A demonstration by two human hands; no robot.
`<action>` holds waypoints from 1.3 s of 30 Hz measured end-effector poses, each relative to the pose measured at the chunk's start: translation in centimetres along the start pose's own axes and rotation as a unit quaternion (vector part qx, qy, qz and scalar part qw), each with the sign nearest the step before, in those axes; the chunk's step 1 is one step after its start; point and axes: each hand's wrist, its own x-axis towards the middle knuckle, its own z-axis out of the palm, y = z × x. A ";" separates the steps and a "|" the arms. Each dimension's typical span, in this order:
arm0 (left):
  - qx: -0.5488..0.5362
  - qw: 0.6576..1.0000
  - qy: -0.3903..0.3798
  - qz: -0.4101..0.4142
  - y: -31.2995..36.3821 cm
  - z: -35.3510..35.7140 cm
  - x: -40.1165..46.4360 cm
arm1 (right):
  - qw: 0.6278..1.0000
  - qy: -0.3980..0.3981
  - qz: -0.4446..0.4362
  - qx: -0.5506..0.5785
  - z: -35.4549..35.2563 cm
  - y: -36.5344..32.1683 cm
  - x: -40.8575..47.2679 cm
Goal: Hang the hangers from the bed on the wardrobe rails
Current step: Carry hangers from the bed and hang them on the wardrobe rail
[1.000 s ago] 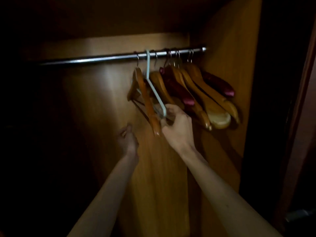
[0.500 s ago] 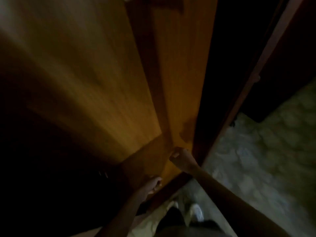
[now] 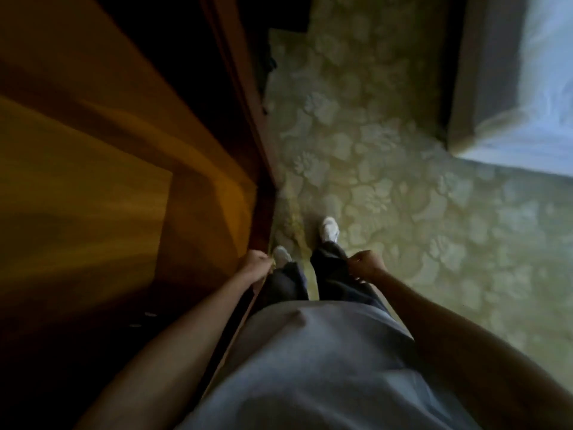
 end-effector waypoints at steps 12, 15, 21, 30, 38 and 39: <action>0.326 0.927 -0.125 0.140 16.2 14.0 0.9 | 0.883 0.077 0.188 0.422 5.1 16.6 -5.0; 0.399 0.888 -0.149 0.171 19.9 19.3 -0.6 | 0.821 0.093 0.237 0.511 6.5 20.9 -6.5; 0.514 0.802 -0.181 0.242 26.6 28.5 -3.5 | 0.705 0.097 0.299 0.636 8.4 27.1 -8.2; 0.544 0.792 -0.125 0.247 35.2 30.0 -1.2 | 0.721 0.121 0.215 0.648 -3.6 29.4 -2.7; 0.544 0.820 -0.061 0.166 43.3 29.3 3.9 | 0.741 0.207 0.070 0.635 -27.5 30.7 4.3; 0.538 0.826 -0.060 0.160 44.8 30.1 4.5 | 0.747 0.212 0.066 0.626 -30.1 31.5 5.2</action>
